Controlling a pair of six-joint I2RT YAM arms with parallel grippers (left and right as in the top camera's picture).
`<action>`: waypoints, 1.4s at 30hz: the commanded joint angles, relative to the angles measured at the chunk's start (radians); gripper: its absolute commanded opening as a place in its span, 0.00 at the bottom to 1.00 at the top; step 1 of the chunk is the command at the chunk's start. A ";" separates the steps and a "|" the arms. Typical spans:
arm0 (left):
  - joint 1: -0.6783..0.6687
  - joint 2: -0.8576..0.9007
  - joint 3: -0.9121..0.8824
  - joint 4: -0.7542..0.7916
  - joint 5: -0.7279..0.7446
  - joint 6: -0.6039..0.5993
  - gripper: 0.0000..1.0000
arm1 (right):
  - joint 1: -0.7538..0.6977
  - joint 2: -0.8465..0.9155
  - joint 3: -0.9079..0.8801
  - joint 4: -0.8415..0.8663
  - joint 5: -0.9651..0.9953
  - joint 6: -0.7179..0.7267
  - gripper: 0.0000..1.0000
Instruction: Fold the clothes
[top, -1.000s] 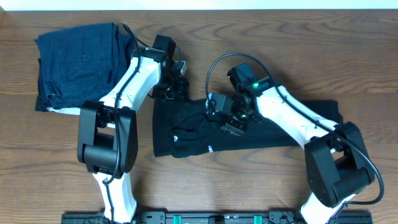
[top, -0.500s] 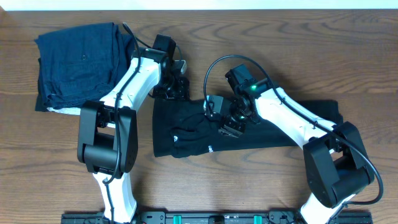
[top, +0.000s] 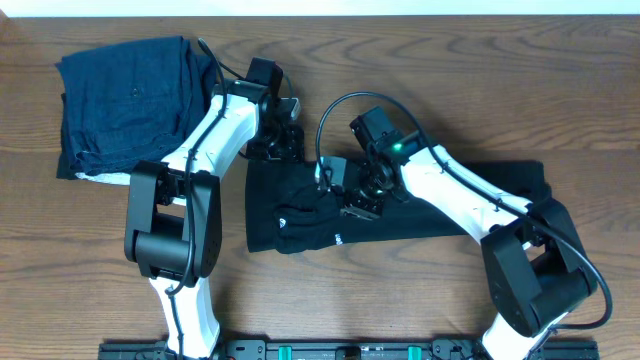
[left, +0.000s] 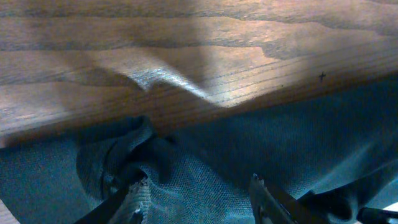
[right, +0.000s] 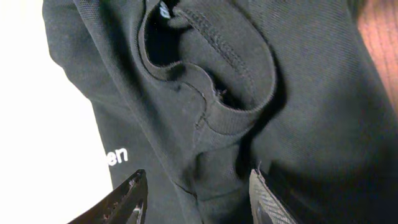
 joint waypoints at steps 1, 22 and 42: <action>0.001 0.017 -0.014 0.002 -0.005 -0.010 0.54 | 0.008 0.017 -0.006 0.002 -0.007 -0.003 0.50; 0.001 0.017 -0.014 0.004 -0.005 -0.010 0.54 | 0.008 0.062 -0.006 0.017 0.048 0.019 0.24; 0.001 0.017 -0.014 0.004 -0.005 -0.010 0.54 | 0.092 0.051 0.091 -0.151 0.019 0.151 0.34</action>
